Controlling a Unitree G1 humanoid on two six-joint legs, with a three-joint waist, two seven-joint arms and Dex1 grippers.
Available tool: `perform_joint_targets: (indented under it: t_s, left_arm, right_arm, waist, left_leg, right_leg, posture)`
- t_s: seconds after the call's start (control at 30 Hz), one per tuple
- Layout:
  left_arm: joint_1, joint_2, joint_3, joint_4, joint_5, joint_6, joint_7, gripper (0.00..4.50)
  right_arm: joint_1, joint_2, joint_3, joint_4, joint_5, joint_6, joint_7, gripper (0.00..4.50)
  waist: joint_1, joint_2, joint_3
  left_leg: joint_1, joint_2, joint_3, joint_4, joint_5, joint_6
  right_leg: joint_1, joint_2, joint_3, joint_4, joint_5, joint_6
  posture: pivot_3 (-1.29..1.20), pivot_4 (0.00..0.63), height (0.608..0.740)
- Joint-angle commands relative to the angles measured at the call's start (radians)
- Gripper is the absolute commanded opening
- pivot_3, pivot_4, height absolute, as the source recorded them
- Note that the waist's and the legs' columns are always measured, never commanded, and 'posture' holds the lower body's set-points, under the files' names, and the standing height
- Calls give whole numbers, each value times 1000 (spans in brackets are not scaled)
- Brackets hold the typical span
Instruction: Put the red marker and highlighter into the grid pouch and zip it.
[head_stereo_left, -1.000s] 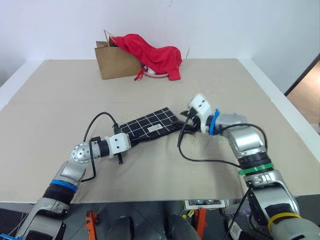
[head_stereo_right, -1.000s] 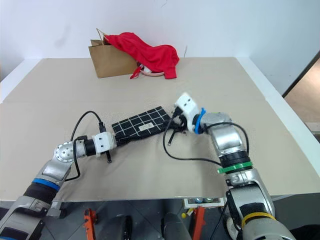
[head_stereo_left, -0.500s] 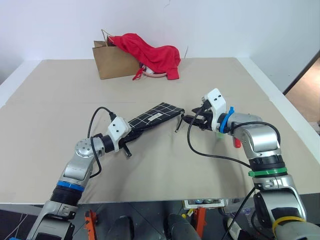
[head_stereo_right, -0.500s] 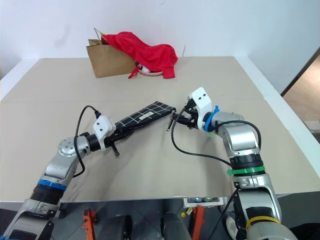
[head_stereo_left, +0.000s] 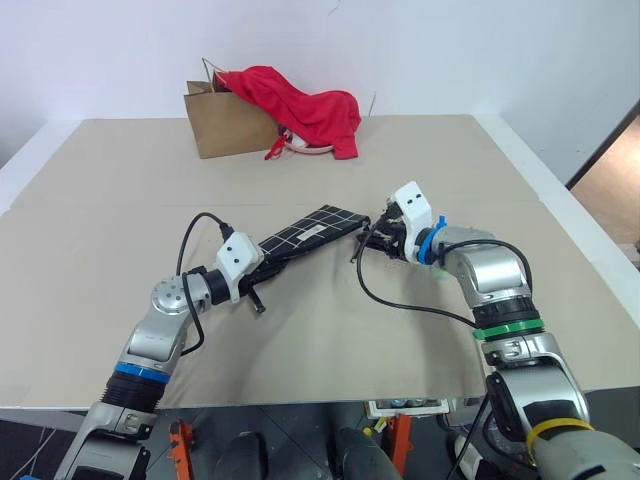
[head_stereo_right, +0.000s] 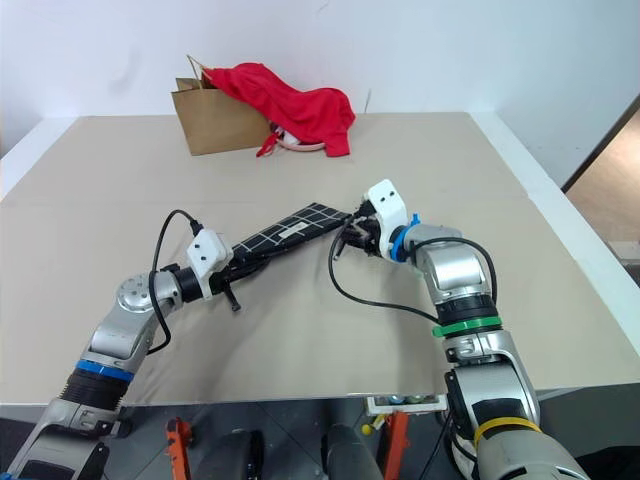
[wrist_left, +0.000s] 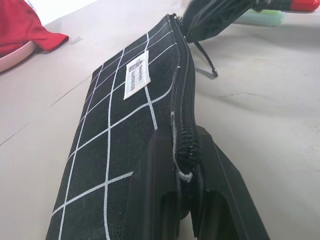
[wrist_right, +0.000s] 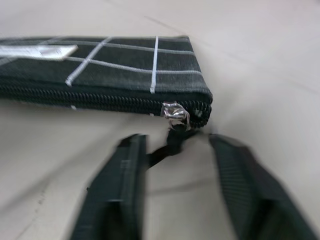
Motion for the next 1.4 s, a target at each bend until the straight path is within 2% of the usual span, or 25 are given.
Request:
perform_joint_targets:
  t_s: [0.03,0.07,0.4,0.5,0.7,1.23,1.33,1.4]
  left_arm:
    - [0,1,30,-46,-23,1,2,0]
    - [0,1,30,-48,-24,2,2,0]
    - [-4,-2,31,-55,-29,11,6,0]
    - [-8,-3,31,-52,-29,15,8,0]
    - [-11,-7,29,-48,-27,19,8,0]
    - [-11,-7,34,-61,-29,32,9,0]
    - [-9,-9,35,-64,-29,35,8,0]
    - [-7,-11,36,-66,-29,37,9,0]
  right_arm:
    - [-42,-2,-8,0,-5,-30,1,393]
    - [-42,-3,-9,3,-5,-33,2,50]
    - [-31,7,-14,-16,7,-49,29,50]
    - [-14,23,-4,-86,40,-52,75,50]
    - [36,56,93,-247,52,-42,157,50]
    - [67,102,244,-371,56,4,219,50]
    - [79,107,235,-416,78,35,226,838]
    - [90,94,226,-450,90,51,232,1750]
  waist:
    - [0,0,0]
    - [0,0,0]
    - [0,0,0]
    - [0,0,0]
    - [-1,0,0]
    - [0,0,0]
    - [0,0,0]
    - [0,0,0]
  left_leg:
    - [0,0,0,0,0,0]
    - [0,0,0,0,0,0]
    - [0,0,0,0,0,0]
    - [0,0,0,0,0,0]
    - [0,1,-1,0,0,0]
    - [0,1,-3,0,0,0]
    - [0,1,-3,0,0,0]
    - [-1,1,-3,0,0,0]
  right_leg:
    - [0,0,0,0,0,0]
    - [0,0,0,0,0,0]
    - [0,0,0,0,0,0]
    - [0,0,0,0,0,0]
    - [0,1,-1,0,-1,0]
    - [0,1,-3,0,-1,-1]
    - [0,1,-3,0,-1,-1]
    - [0,1,-3,0,-1,-1]
  posture:
    - [0,150,740]
    - [0,150,740]
    - [0,150,740]
    - [0,150,740]
    - [0,150,740]
    - [0,150,740]
    - [0,150,740]
    - [0,150,740]
